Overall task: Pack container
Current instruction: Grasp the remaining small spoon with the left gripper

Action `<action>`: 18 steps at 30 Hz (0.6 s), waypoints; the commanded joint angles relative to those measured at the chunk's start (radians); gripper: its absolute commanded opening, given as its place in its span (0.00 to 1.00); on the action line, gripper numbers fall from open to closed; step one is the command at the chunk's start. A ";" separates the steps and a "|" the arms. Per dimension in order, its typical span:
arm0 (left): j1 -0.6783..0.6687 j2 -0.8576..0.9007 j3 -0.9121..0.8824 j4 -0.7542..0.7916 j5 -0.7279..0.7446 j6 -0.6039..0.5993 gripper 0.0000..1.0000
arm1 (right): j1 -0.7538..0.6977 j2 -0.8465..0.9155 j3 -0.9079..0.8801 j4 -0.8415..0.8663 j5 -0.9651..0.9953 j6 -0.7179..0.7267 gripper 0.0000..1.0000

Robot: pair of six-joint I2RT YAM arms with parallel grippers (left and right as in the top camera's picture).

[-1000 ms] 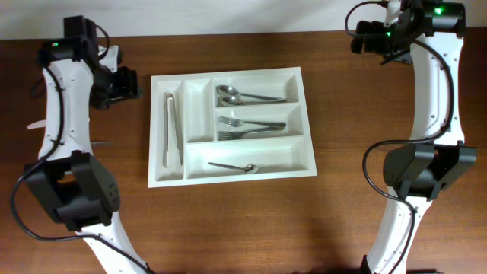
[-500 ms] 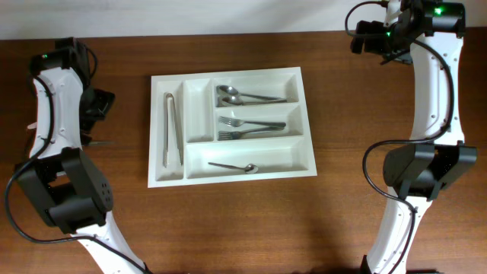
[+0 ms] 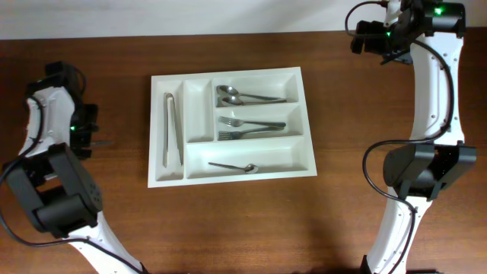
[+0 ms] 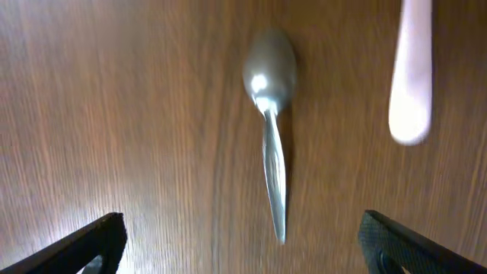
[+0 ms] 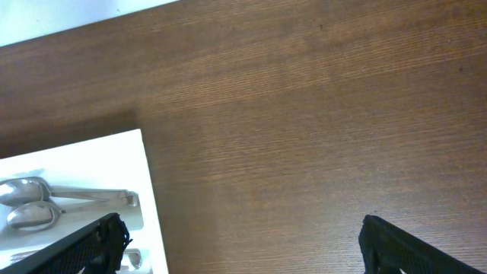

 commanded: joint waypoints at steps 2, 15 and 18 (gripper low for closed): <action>0.052 0.008 -0.048 0.029 -0.014 -0.017 0.95 | -0.001 0.003 -0.005 0.000 0.005 0.005 0.99; 0.056 0.008 -0.189 0.178 -0.016 -0.010 0.66 | -0.001 0.003 -0.005 0.000 0.005 0.005 0.99; 0.056 0.009 -0.193 0.211 -0.023 -0.010 0.66 | -0.001 0.003 -0.005 0.000 0.005 0.005 0.99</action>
